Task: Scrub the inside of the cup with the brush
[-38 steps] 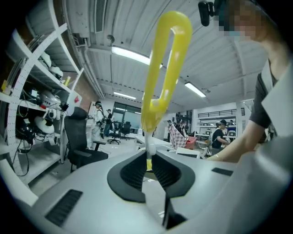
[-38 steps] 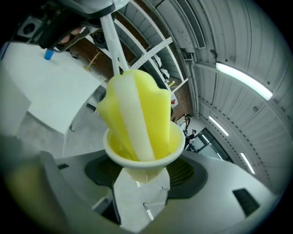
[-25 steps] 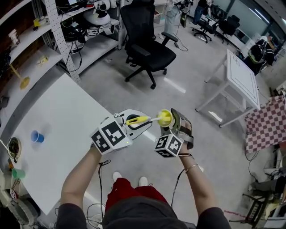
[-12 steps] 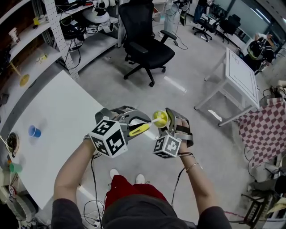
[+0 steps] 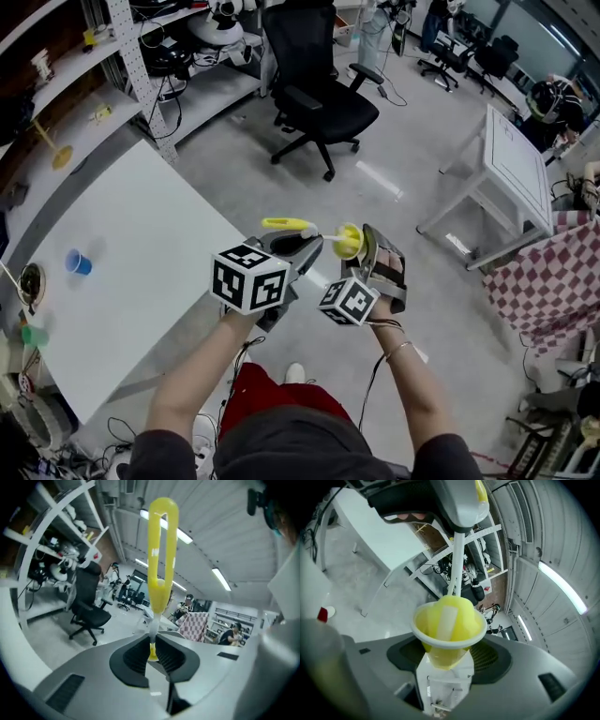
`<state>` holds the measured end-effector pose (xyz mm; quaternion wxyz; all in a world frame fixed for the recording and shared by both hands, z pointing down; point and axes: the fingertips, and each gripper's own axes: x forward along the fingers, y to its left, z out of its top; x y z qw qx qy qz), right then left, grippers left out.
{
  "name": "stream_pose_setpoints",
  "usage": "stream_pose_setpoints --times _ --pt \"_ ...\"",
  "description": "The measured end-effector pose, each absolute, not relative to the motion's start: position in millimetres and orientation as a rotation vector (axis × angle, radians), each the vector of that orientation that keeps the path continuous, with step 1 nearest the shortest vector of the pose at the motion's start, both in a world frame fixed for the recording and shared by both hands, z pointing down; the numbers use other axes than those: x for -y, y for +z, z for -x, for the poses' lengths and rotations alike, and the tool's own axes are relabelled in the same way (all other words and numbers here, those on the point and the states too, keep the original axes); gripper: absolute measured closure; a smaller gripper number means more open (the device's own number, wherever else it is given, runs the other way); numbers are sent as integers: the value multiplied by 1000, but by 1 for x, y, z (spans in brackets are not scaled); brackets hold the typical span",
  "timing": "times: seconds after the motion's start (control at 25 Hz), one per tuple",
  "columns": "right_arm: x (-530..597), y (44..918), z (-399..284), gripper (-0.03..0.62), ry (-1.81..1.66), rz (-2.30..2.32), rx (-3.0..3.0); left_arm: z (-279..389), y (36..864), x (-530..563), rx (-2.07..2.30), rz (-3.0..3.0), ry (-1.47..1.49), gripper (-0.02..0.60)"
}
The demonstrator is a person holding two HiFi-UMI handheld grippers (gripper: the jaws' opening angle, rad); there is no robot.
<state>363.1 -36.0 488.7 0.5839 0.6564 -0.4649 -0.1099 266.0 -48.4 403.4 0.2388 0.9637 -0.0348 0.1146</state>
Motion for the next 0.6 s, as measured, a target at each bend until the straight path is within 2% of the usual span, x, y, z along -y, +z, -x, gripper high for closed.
stream_pose_setpoints --times 0.28,0.6 --pt "46 494 -366 295 -254 -1490 1052 -263 416 58 179 -2449 249 538" --pt "-2 486 -346 299 -195 -1371 1300 -258 385 -17 -202 -3145 514 540"
